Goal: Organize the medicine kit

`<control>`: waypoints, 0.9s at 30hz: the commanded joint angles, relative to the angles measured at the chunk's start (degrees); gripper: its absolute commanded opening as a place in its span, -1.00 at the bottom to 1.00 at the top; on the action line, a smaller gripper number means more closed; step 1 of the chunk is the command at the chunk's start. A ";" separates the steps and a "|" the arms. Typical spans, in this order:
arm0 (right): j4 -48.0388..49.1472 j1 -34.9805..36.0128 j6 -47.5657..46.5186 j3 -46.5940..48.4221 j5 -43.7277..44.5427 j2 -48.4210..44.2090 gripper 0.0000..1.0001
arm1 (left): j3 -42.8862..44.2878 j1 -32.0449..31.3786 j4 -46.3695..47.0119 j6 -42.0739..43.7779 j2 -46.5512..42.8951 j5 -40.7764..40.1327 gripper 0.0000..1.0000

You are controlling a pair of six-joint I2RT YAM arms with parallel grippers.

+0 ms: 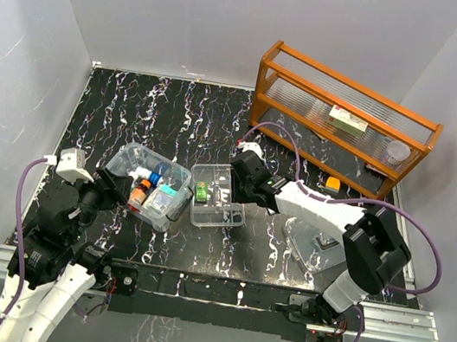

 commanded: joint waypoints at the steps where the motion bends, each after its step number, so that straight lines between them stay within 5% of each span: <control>1: 1.75 0.50 0.65 0.91 1.85 1.13 -0.50 | 0.97 0.04 0.54 -0.06 -0.19 -0.68 0.20; 27: 1.55 0.57 2.21 3.47 1.71 4.89 -0.49 | 0.83 0.07 0.52 -0.05 -0.43 -0.47 0.20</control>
